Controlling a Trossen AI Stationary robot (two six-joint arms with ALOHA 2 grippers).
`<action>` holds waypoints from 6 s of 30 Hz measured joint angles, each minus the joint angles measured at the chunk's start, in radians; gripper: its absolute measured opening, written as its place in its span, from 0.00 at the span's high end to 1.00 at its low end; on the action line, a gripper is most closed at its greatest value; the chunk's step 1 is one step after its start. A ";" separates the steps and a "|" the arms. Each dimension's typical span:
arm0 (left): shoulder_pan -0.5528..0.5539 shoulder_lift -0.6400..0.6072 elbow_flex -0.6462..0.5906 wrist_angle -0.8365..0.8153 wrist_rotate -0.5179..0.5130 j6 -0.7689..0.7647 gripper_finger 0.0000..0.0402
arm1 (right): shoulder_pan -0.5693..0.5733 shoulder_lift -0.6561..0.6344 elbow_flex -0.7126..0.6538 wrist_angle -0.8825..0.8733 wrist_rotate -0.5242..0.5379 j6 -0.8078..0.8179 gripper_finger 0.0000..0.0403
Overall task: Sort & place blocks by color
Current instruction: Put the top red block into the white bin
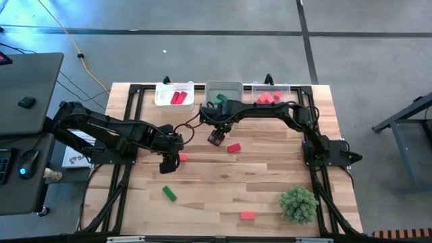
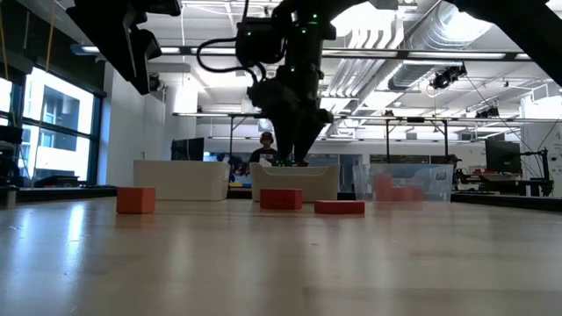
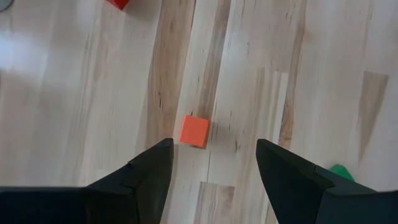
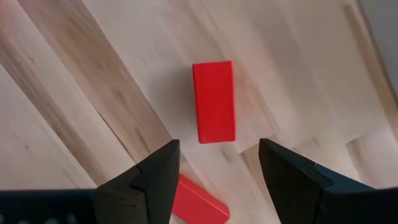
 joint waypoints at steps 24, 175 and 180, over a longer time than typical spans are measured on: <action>0.000 0.000 0.000 0.002 0.001 -0.024 0.45 | 0.005 0.102 -0.001 0.051 0.028 -0.023 0.48; 0.980 0.000 0.000 0.544 0.481 -0.389 0.73 | -0.179 0.077 0.408 0.331 0.052 -0.879 0.74; 0.967 0.000 0.000 0.543 0.476 -0.389 0.71 | -0.179 0.077 0.408 0.328 0.054 -0.878 0.74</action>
